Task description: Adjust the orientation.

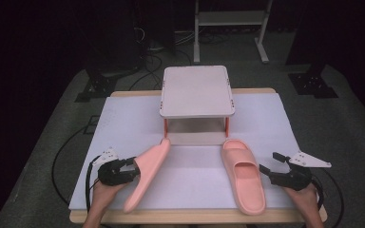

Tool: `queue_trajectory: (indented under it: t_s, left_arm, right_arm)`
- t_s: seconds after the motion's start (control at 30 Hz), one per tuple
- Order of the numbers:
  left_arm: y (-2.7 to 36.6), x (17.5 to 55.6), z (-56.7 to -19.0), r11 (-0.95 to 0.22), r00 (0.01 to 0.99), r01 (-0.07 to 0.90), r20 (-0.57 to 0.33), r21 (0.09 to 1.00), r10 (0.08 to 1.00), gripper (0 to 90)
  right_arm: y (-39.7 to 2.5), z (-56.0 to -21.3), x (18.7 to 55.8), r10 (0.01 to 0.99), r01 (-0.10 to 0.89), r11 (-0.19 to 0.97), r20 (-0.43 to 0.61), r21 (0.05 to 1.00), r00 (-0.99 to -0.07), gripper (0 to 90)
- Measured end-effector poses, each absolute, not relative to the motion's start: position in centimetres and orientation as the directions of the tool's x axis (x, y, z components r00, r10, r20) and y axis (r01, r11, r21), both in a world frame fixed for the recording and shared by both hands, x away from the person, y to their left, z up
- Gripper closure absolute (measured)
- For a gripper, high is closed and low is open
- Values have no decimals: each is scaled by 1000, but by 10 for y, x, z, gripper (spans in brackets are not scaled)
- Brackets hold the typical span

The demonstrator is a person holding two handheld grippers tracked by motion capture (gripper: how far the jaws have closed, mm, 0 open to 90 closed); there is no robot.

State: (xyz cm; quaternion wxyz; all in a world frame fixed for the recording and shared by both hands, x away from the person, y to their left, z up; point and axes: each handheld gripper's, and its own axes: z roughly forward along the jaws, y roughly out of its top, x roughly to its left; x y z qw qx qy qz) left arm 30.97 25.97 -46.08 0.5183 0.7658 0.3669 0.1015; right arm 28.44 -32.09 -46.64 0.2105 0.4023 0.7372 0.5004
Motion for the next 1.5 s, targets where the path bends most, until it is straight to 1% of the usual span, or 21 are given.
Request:
queue_trajectory:
  t_s: [0.07,0.1,0.13,0.2,0.27,0.43,0.63,0.8,0.9,0.93,1.07,1.17,1.2,1.27,1.37,1.5]
  left_arm:
    - [259,310,-461,-192,709,458,-226,868,668,417]
    - [256,310,-461,-199,719,463,-235,864,654,419]
    - [252,309,-461,-211,715,453,-212,866,666,455]
    - [246,310,-461,-211,728,460,-230,863,646,449]
    - [243,309,-461,-215,735,457,-230,863,638,444]
    - [231,307,-461,-264,760,448,-208,854,616,436]
    - [228,305,-461,-290,769,437,-187,852,611,439]
    - [226,304,-460,-325,781,429,-165,843,602,478]
    - [223,303,-459,-345,780,426,-146,837,609,512]
    - [223,303,-459,-349,783,425,-147,835,604,536]
    - [218,303,-459,-374,786,422,-128,826,604,546]
    - [216,302,-459,-385,789,415,-115,824,604,573]
    - [216,302,-459,-389,792,413,-113,823,600,598]
    - [216,302,-459,-388,792,413,-114,824,600,618]
    - [216,303,-459,-374,785,428,-133,822,605,631]
    - [216,303,-459,-376,785,425,-129,823,606,642]
  right_arm:
    - [-321,-466,284,804,382,176,92,907,-588,212]
    - [-321,-466,284,804,382,175,92,907,-587,212]
    - [-321,-466,284,804,382,174,93,907,-587,212]
    - [-320,-466,284,805,383,174,93,907,-586,213]
    - [-320,-466,284,805,382,175,92,907,-586,214]
    - [-321,-466,284,803,377,173,92,910,-589,214]
    - [-322,-466,283,798,374,170,96,912,-595,216]
    - [-322,-465,282,788,367,165,102,915,-607,222]
    - [-321,-465,282,780,367,163,108,916,-616,223]
    - [-320,-465,282,777,365,166,106,916,-621,226]
    - [-318,-464,281,765,358,174,102,918,-635,230]
    - [-316,-465,281,759,353,179,99,919,-644,234]
    - [-314,-465,281,752,350,187,95,918,-652,237]
    - [-312,-465,282,749,354,191,97,916,-656,243]
    - [-310,-466,282,740,352,206,90,913,-666,255]
    - [-307,-466,282,735,355,217,87,909,-672,265]
